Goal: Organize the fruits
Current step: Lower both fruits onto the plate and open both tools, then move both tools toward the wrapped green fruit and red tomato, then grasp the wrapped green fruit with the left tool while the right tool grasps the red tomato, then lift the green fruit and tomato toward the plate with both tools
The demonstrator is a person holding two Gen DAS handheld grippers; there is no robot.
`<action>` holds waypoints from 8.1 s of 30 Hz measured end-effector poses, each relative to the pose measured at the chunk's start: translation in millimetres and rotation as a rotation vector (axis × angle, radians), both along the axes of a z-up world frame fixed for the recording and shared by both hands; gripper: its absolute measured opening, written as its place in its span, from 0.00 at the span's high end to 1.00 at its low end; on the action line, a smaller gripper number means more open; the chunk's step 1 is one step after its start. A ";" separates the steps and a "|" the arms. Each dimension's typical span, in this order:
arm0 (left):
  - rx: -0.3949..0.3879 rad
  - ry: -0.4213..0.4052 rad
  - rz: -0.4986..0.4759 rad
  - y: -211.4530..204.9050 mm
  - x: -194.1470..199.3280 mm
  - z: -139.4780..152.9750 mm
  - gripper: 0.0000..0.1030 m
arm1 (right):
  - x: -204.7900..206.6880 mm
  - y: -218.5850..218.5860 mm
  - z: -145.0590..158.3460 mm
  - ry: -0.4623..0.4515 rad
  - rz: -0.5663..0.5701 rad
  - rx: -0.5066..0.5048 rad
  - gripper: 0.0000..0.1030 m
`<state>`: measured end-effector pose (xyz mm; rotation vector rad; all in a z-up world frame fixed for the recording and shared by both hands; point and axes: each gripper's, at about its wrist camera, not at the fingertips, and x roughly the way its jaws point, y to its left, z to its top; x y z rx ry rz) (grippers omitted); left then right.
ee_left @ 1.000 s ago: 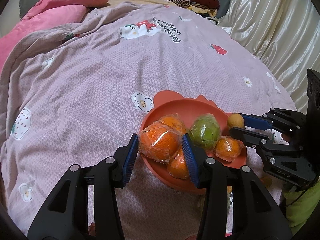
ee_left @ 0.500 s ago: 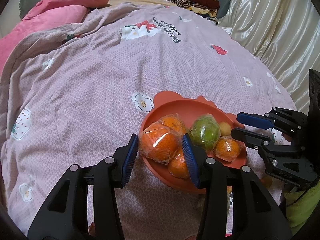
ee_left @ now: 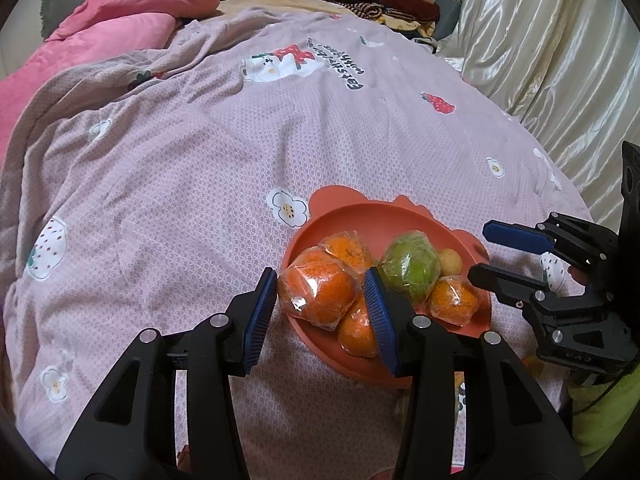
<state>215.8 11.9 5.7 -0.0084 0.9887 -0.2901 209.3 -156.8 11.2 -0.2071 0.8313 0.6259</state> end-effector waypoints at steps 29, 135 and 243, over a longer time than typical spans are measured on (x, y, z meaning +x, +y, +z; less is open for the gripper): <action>-0.022 -0.062 0.016 4.6 -16.9 23.0 0.41 | -9.3 -8.2 10.2 -0.034 -0.050 0.008 0.28; -0.051 0.032 -0.135 -39.5 -100.2 -23.7 0.34 | -94.3 -14.1 -24.9 0.099 0.061 -0.178 0.41; -0.143 -0.043 -0.096 -39.4 -73.7 11.2 0.66 | -99.6 -11.5 -13.2 0.066 0.147 -0.193 0.74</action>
